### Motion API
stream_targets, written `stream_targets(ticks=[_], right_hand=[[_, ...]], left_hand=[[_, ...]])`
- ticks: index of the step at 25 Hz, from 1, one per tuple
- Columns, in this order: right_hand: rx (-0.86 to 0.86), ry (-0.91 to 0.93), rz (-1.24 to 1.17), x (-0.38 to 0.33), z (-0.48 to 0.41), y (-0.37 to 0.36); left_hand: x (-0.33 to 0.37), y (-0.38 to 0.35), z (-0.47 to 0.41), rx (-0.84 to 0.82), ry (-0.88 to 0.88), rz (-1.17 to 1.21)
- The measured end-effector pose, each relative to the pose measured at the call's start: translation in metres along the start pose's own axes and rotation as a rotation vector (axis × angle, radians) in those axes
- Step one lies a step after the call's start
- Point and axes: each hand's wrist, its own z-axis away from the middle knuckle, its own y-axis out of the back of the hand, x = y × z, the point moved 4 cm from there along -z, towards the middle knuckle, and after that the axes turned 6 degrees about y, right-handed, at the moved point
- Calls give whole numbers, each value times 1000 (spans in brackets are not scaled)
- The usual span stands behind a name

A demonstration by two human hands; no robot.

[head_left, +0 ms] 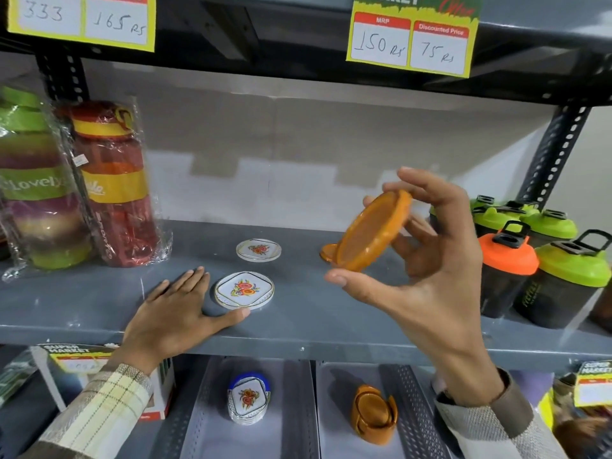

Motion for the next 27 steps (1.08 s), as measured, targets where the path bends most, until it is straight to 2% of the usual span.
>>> stream_targets(ticks=[4, 9, 13, 18, 22, 27], right_hand=[[64, 31, -185, -3, 10, 5], [123, 36, -232, -3, 23, 5], [106, 22, -181, 4, 31, 6], [72, -56, -71, 16, 73, 14], [85, -257, 63, 38, 153, 30], [127, -631, 48, 90, 266, 36]], left_hand=[[2, 1, 2, 0, 24, -17], [3, 2, 4, 105, 2, -34], [2, 2, 4, 115, -7, -42], [1, 5, 2, -6, 25, -8], [4, 3, 1, -24, 15, -34], [2, 1, -4, 7, 23, -32]])
